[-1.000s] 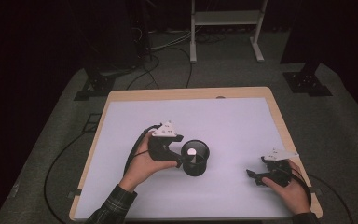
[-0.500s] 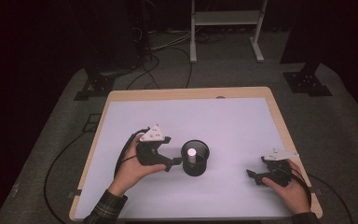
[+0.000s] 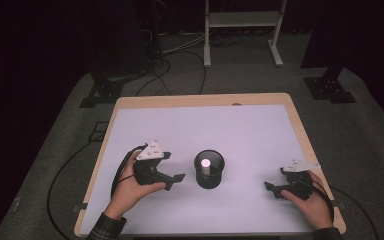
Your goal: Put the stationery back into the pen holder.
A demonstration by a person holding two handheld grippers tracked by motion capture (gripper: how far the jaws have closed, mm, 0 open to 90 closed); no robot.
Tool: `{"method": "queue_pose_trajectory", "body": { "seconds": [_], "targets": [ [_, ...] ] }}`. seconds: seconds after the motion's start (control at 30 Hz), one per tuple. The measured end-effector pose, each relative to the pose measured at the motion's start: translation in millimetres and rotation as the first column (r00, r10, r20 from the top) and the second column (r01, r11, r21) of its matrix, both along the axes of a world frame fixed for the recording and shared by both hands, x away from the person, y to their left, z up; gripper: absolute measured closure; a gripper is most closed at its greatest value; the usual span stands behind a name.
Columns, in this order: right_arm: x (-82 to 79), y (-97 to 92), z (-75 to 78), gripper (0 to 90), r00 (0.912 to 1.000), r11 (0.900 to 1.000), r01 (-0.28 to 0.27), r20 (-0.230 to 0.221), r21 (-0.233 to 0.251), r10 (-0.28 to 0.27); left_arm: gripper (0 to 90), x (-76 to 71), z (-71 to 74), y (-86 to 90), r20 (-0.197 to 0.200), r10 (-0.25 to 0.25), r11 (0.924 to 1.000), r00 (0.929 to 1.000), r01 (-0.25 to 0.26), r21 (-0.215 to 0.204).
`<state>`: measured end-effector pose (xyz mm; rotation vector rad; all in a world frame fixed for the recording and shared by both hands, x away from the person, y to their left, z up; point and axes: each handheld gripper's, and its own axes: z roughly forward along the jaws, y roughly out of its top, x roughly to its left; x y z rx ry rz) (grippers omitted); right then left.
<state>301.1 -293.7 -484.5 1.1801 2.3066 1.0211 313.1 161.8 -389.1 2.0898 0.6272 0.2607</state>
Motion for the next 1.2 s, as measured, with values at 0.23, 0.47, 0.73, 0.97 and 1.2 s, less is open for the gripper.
{"method": "queue_pose_trajectory", "body": {
  "seconds": [0.23, 0.47, 0.73, 0.97, 1.2],
  "targets": [
    [0.1, 0.0, 0.0, 14.3, 1.0, 1.0, 0.0, 0.001, -0.001, 0.0, 8.9, -6.3, -8.5, 13.8, -0.013, 0.021, 0.9997, 0.9997, -0.021, 0.008],
    [0.0, 0.0, 0.0, 14.3, 1.0, 1.0, 0.0, 0.001, -0.001, 0.0, 8.9, -11.7, -19.8, 29.5, -0.021, 0.062, 0.9978, 0.9978, -0.062, 0.024],
    [0.0, 0.1, 0.0, 14.3, 1.0, 1.0, 0.001, 0.0, 0.001, -0.001, 8.9, -16.3, -35.2, 47.9, -0.035, 0.105, 0.9933, 0.9939, -0.103, 0.052],
    [-0.1, 0.1, 0.0, 14.3, 1.0, 1.0, 0.001, 0.0, 0.001, -0.001, 8.9, -18.6, -47.5, 59.5, -0.026, 0.145, 0.985, 0.9891, -0.141, 0.099],
    [0.0, 0.1, 0.0, 14.3, 1.0, 1.0, 0.001, 0.0, 0.0, -0.001, 8.9, -18.8, -59.0, 70.6, -0.038, 0.18, 0.9757, 0.9829, -0.174, 0.133]
  ]
}}
